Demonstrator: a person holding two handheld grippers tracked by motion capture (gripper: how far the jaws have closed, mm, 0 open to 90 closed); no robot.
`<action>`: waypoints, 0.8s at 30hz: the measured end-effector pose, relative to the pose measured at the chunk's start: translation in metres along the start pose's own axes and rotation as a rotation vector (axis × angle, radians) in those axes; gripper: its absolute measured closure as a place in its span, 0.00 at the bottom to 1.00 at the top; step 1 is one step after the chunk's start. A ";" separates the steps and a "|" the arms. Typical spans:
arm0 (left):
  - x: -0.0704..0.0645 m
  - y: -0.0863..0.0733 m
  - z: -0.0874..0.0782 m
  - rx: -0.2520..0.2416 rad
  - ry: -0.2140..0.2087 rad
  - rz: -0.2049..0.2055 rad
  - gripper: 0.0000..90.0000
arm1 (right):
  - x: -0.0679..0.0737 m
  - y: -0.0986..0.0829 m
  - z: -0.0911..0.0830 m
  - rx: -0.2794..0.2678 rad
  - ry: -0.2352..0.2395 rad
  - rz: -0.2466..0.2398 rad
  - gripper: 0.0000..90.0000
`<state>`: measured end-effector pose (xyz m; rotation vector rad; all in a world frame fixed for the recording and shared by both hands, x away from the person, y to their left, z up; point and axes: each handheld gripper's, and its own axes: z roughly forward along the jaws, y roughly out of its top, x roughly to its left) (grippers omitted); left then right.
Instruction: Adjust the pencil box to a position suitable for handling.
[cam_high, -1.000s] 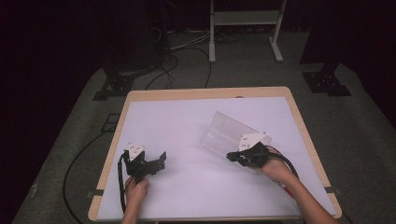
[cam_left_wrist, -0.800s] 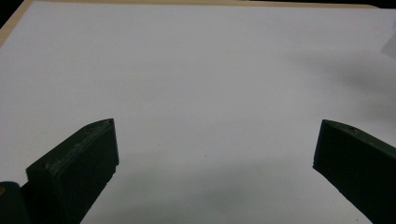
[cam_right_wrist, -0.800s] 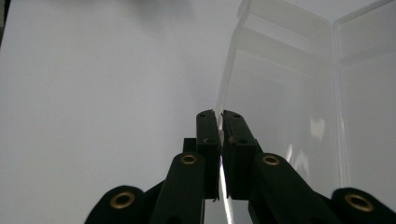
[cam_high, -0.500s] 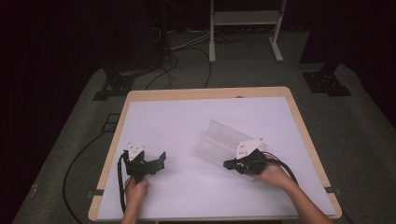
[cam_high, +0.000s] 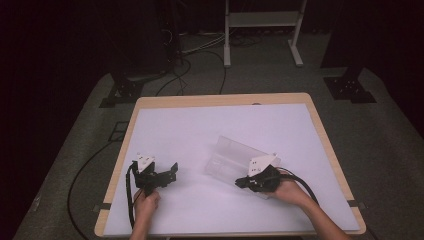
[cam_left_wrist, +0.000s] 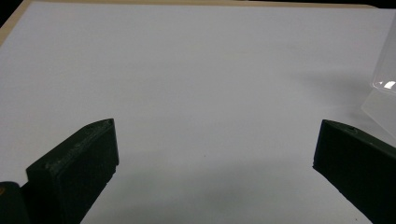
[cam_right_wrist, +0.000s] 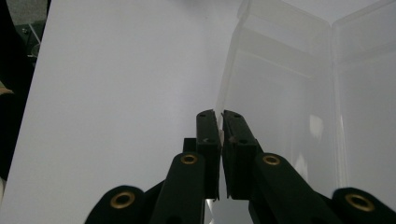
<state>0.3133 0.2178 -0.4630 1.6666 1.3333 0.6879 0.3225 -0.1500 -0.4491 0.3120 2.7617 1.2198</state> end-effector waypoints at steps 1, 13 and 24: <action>0.000 0.000 0.000 0.000 0.000 0.000 0.00 | 0.000 0.000 0.001 0.000 0.004 0.000 0.95; 0.000 0.000 0.000 0.003 -0.001 0.003 0.00 | 0.000 -0.003 0.006 0.011 0.019 0.025 0.95; 0.000 0.000 0.000 0.001 -0.002 0.001 0.00 | -0.001 -0.006 0.009 0.024 0.033 0.066 0.95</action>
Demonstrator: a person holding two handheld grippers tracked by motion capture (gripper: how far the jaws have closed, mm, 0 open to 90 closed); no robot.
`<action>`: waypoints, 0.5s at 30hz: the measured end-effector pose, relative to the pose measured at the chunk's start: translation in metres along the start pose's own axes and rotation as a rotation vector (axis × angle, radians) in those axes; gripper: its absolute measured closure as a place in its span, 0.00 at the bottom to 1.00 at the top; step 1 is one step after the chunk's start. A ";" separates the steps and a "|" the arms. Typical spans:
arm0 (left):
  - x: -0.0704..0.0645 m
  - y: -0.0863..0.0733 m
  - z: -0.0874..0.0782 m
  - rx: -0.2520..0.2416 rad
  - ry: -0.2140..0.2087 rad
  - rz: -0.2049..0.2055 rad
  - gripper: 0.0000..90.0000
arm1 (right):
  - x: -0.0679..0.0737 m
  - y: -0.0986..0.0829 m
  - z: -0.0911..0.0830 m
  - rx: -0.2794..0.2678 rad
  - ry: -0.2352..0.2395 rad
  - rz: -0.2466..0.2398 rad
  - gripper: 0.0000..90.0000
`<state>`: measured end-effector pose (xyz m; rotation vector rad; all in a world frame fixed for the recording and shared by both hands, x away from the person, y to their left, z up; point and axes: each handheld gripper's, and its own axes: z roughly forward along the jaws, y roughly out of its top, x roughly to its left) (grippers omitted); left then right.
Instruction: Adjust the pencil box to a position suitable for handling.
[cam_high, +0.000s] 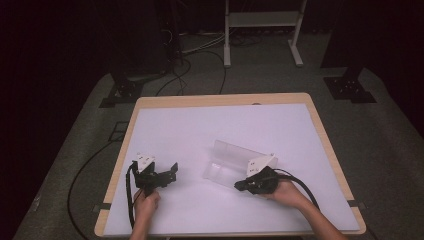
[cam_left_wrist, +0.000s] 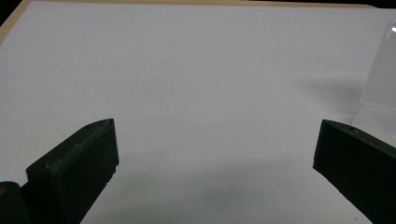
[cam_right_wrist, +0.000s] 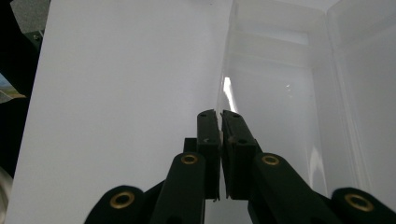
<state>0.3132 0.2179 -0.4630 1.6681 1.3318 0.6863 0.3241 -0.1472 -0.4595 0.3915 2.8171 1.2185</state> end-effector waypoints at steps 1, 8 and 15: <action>0.000 0.000 0.000 0.000 0.000 -0.001 0.00 | 0.000 0.000 0.000 0.000 0.002 0.007 0.95; 0.000 0.000 0.000 0.000 0.001 -0.002 0.00 | 0.000 -0.002 0.005 0.034 0.010 0.023 0.94; 0.000 0.000 0.000 0.002 0.002 -0.002 0.00 | -0.002 -0.003 0.006 0.045 0.022 0.052 0.88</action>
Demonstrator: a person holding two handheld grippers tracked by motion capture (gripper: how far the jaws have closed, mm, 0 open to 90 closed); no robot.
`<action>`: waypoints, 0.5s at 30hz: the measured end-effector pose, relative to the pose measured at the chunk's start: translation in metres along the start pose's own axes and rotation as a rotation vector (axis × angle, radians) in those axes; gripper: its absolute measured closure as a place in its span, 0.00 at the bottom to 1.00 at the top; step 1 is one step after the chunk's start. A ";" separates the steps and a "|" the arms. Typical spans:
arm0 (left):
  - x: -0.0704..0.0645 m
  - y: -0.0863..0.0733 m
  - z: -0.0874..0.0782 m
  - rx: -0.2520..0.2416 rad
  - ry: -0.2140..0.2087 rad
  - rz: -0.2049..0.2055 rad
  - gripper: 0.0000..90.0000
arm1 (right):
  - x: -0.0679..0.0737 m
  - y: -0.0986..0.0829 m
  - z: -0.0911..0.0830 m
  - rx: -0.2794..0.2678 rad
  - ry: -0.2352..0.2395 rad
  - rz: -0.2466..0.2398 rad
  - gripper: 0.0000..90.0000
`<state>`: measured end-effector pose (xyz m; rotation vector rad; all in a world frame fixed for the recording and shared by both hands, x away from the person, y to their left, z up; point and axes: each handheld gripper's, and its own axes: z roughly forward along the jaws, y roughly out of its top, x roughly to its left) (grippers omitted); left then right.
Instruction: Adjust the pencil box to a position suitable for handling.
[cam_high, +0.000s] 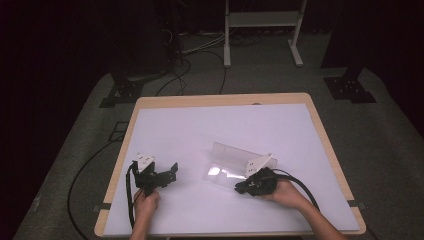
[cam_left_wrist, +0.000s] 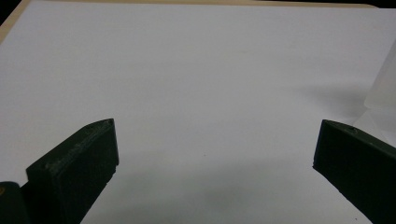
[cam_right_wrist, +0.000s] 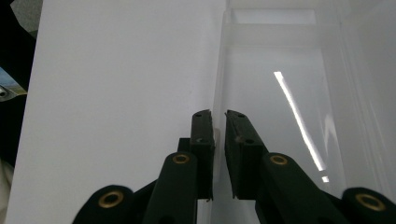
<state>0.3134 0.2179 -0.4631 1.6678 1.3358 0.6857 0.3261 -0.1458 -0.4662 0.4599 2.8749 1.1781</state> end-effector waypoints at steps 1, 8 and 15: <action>0.000 0.000 0.000 -0.001 0.000 0.000 0.00 | 0.000 0.000 0.000 0.001 0.003 0.007 0.87; 0.000 0.000 0.000 0.002 0.000 0.005 0.00 | -0.003 0.000 -0.001 0.006 0.016 0.016 0.78; -0.001 0.000 0.000 0.001 -0.002 0.004 0.00 | -0.006 0.002 -0.016 -0.055 0.007 0.055 0.66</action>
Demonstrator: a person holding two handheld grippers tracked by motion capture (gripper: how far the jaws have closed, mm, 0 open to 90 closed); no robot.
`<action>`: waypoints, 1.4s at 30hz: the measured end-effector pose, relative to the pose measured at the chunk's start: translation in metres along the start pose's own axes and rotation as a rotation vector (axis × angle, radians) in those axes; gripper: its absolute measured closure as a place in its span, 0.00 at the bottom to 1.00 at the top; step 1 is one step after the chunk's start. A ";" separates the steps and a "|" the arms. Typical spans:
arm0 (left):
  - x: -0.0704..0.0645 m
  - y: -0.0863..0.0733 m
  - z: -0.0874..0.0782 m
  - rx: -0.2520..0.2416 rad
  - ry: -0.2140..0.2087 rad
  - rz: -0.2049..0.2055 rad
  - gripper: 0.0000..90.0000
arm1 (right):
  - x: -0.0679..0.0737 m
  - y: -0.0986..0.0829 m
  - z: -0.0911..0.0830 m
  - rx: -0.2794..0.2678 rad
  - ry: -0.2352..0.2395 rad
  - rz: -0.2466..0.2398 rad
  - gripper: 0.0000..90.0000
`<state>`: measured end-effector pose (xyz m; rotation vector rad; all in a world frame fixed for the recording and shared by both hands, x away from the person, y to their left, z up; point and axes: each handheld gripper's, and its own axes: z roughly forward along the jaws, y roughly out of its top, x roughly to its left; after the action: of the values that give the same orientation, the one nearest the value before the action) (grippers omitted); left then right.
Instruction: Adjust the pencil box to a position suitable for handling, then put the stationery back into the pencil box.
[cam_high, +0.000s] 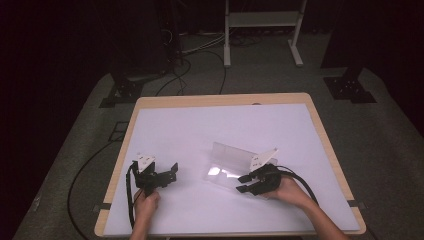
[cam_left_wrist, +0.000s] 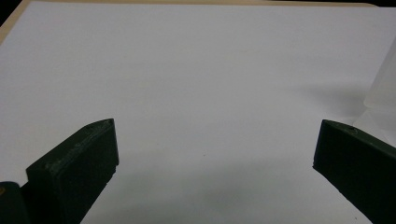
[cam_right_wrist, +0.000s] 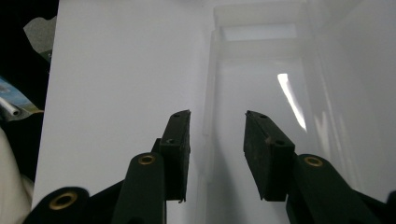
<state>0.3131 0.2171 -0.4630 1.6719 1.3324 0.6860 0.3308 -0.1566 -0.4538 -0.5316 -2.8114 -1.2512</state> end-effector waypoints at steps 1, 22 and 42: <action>0.000 0.000 0.000 0.001 0.000 0.000 0.00 | -0.001 0.000 -0.003 -0.007 -0.008 0.000 0.65; -0.001 0.000 0.000 -0.004 -0.005 0.009 0.00 | -0.003 -0.010 -0.051 -0.082 -0.082 0.052 0.54; -0.002 0.000 0.000 -0.002 -0.006 0.027 0.00 | 0.008 -0.047 -0.093 -0.167 -0.162 0.124 0.44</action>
<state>0.3125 0.2155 -0.4629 1.6921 1.3062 0.6977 0.2971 -0.2509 -0.4230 -0.8370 -2.7619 -1.4891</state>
